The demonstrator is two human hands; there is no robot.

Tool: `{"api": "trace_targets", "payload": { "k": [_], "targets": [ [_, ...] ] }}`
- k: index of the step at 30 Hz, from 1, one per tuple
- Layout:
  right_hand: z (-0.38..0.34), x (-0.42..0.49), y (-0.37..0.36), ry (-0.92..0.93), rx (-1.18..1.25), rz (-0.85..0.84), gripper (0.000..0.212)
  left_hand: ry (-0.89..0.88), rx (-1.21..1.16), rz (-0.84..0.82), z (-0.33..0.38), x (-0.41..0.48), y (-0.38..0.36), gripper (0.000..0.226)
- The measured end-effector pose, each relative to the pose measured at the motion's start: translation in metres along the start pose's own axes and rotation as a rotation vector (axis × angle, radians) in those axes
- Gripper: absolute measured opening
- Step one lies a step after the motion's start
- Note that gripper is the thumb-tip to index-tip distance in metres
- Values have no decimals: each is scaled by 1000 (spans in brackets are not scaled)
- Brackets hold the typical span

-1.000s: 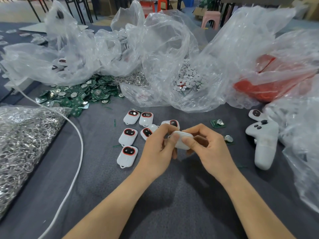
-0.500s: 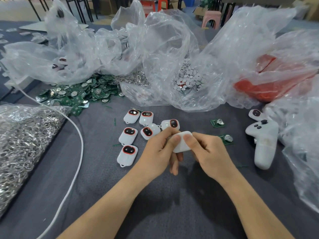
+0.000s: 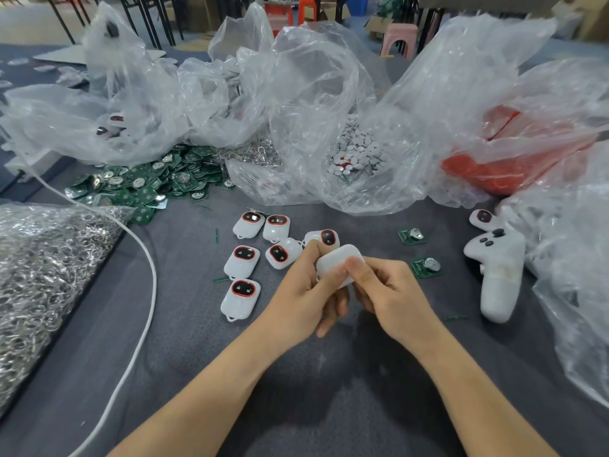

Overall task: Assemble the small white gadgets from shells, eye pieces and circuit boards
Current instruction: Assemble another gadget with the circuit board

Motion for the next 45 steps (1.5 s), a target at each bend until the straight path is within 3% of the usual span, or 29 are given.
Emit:
{"api": "trace_targets", "payload": {
  "k": [3, 5, 7, 10, 14, 19, 25, 28, 45],
  "targets": [
    [-1, 1, 1, 1, 45, 30, 41, -53, 55, 59, 0, 2, 1, 22],
    [3, 3, 1, -63, 185, 34, 52, -162, 252, 137, 5, 3, 9, 5],
    [8, 5, 1, -151, 342, 11, 60, -290, 560, 186, 12, 3, 14, 39],
    [9, 6, 5, -176, 489, 4, 36, -373, 725, 132, 20, 1, 9, 52],
    [7, 6, 12, -145, 509, 18, 26, -342, 494, 111, 19, -1, 7, 47],
    [-3, 2, 15, -52, 260, 109, 35, -243, 300, 152, 15, -4, 7, 31],
    [-10, -4, 10, 5, 116, 76, 22, -67, 70, 104, 2, -5, 2, 26],
    [-10, -3, 9, 27, 55, 84, 25, -18, 42, 74, -1, -6, 1, 15],
    [-6, -2, 10, 80, 38, 79, 26, -41, 54, -9, -4, -8, -5, 20]
  ]
}}
Point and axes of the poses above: each hand's wrist, its own x-axis towards the middle knuckle, its own y-axis out of the back of the hand, z = x × y, the point moved 6 cm from there along x, towards the middle knuckle, and after that the axes turned 8 degrees about -y, right-handed, at the moved point
